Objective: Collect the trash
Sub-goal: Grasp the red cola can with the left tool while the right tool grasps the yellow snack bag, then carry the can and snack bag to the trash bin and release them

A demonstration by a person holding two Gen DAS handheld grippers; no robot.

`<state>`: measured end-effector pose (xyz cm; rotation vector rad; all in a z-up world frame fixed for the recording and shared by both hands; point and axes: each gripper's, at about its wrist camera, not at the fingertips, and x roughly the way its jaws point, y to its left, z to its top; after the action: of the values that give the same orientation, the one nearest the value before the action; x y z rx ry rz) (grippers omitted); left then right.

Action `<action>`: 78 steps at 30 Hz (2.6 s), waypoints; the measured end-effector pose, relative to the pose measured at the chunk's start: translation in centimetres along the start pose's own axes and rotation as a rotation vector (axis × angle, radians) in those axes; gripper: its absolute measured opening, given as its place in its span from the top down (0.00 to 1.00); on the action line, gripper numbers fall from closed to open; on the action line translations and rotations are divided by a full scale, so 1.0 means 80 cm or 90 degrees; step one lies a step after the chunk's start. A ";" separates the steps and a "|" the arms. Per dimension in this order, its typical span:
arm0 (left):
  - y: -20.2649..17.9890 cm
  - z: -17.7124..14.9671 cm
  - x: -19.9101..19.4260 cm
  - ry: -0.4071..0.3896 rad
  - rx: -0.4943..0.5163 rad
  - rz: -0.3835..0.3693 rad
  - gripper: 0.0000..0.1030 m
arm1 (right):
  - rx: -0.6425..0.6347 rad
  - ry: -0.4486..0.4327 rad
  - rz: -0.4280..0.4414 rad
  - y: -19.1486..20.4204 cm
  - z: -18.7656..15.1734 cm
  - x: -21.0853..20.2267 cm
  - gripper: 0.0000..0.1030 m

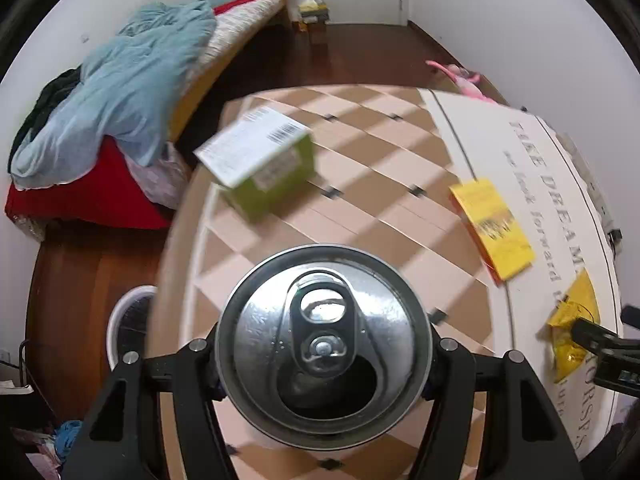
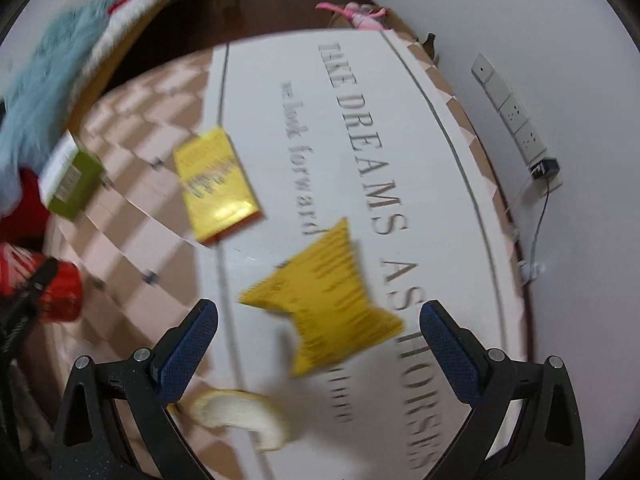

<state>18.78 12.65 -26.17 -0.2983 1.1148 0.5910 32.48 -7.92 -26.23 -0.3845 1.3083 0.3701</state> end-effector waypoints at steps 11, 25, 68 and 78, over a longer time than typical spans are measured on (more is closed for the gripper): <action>-0.019 -0.006 0.015 0.010 0.009 0.008 0.40 | -0.058 0.041 -0.005 -0.002 -0.001 0.053 0.13; -0.020 -0.008 0.013 0.007 0.017 0.014 0.40 | -0.041 0.006 0.033 -0.005 -0.009 0.044 0.51; 0.506 -0.100 0.046 0.120 -0.388 -0.064 0.39 | -0.267 0.043 0.271 0.550 -0.045 0.017 0.53; 0.556 -0.136 0.133 0.201 -0.494 -0.159 0.07 | -0.295 0.114 0.241 0.626 -0.067 0.099 0.53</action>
<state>-12.03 46.32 -37.48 -1.2172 1.0840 0.7509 6.09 33.96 -38.29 -0.5673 1.4689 0.9849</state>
